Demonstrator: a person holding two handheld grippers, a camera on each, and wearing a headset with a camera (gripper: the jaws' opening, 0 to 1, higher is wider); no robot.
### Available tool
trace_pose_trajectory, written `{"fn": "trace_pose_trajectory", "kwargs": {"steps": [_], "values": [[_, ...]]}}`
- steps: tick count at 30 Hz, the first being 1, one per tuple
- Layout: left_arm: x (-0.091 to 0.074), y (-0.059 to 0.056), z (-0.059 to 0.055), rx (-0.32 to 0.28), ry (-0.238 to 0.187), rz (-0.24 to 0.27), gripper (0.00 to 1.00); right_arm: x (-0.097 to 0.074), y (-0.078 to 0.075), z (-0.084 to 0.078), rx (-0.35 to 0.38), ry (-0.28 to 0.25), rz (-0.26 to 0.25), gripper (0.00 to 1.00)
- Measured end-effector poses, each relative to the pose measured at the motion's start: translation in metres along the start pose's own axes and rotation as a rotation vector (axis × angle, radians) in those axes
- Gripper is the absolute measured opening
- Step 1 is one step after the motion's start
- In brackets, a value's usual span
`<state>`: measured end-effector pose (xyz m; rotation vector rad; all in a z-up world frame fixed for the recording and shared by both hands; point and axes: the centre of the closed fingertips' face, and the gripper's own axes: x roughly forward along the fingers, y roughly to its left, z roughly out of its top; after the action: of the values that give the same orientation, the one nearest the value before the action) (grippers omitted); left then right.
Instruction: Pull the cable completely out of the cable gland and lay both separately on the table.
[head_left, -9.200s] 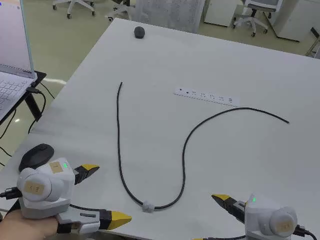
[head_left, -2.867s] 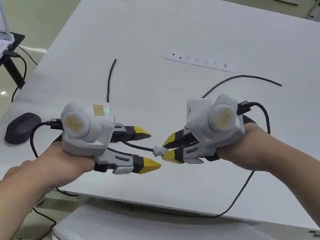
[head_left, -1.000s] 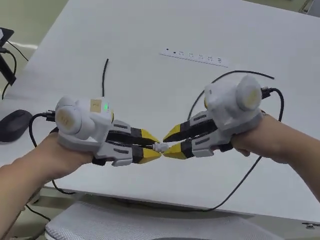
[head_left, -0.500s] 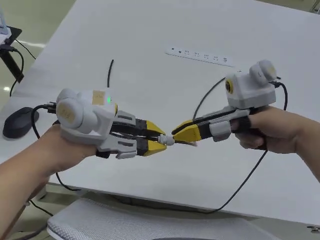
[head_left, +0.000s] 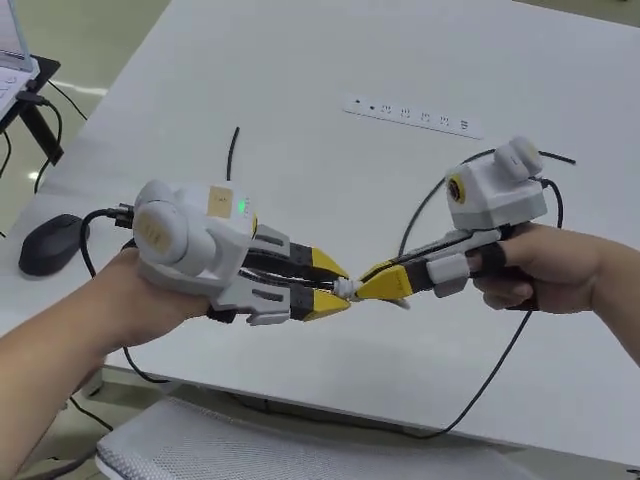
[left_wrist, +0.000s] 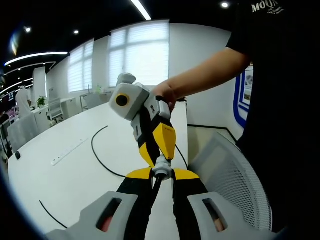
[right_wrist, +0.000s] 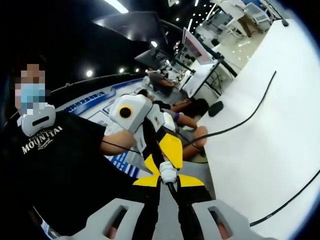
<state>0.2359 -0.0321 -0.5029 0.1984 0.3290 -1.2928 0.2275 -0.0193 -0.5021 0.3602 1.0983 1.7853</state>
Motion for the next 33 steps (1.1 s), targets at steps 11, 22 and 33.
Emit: {"fn": "trace_pose_trajectory", "kwargs": {"steps": [11,22,33], "values": [[-0.003,0.003,0.001,-0.053,-0.009,-0.004,0.14,0.0,-0.001,0.004,-0.345,0.05,-0.192,0.06],[-0.003,0.004,0.002,-0.175,-0.051,-0.033,0.15,0.0,0.0,0.002,-0.82,0.223,-0.443,0.06],[-0.012,0.009,-0.001,-0.275,-0.062,-0.035,0.15,0.007,-0.004,0.007,-1.184,0.324,-0.679,0.07]]}}
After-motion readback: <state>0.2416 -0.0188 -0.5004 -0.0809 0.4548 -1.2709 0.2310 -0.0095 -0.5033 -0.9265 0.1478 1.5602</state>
